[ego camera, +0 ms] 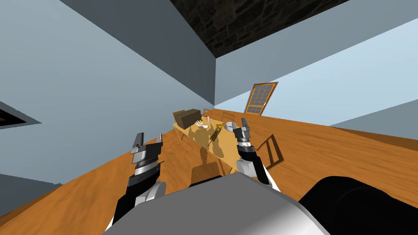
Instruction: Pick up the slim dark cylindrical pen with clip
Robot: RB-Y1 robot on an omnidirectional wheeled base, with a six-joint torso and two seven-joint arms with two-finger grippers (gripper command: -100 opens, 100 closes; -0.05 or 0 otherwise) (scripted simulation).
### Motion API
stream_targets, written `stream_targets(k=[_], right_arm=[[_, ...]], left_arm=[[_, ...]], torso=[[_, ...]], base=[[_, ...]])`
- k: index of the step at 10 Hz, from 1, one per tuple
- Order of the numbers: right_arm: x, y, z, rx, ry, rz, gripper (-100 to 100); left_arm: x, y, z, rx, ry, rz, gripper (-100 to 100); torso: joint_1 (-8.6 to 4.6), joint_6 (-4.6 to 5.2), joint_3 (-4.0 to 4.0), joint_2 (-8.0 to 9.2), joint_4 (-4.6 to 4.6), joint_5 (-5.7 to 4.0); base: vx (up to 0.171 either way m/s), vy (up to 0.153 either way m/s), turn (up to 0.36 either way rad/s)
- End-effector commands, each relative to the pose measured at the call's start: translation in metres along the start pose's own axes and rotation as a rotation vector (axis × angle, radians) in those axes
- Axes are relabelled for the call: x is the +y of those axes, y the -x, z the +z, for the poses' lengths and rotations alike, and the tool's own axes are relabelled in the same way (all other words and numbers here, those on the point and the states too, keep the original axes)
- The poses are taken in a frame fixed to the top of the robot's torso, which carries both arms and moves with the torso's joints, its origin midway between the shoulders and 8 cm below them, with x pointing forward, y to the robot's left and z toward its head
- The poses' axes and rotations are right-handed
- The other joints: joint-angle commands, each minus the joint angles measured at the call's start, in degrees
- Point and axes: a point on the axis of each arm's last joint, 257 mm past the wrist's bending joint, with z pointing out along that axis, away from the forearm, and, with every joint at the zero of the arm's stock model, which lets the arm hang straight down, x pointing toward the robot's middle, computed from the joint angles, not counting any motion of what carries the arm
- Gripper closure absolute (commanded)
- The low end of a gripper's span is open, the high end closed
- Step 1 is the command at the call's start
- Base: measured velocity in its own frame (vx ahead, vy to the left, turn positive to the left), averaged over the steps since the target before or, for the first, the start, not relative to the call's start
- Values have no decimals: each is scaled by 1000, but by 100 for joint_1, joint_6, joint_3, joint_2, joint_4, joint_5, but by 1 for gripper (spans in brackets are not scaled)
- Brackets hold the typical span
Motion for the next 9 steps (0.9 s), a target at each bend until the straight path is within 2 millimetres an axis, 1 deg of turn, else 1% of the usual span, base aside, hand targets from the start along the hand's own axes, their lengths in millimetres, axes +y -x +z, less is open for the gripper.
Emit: stream_targets(k=[1, 3, 6, 7, 9], right_arm=[[-9, 4, 2, 20, -30, 0, -100], [-23, 13, 4, 25, -74, 9, -100], [-53, 37, 7, 2, -168, 45, -100], [-55, 37, 6, 1, -176, 45, -100], [-79, 61, 5, -35, -249, 85, -100]], left_arm=[[0, 0, 0, 0, 0, 0, 0], [0, 0, 0, 0, 0, 0, 0], [0, 0, 0, 0, 0, 0, 0], [0, 0, 0, 0, 0, 0, 0], [0, 0, 0, 0, 0, 0, 0]], torso=[[0, 0, 0, 0, 0, 0], [21, -1, -8, -15, -3, 4], [38, -1, -15, -27, -6, 8], [42, -1, -20, -36, -8, 9], [28, -1, -15, -25, -6, 6]], base=[[21, 37, 58], [51, 75, 54], [74, 106, 67], [64, 79, 32], [67, 84, 75]])
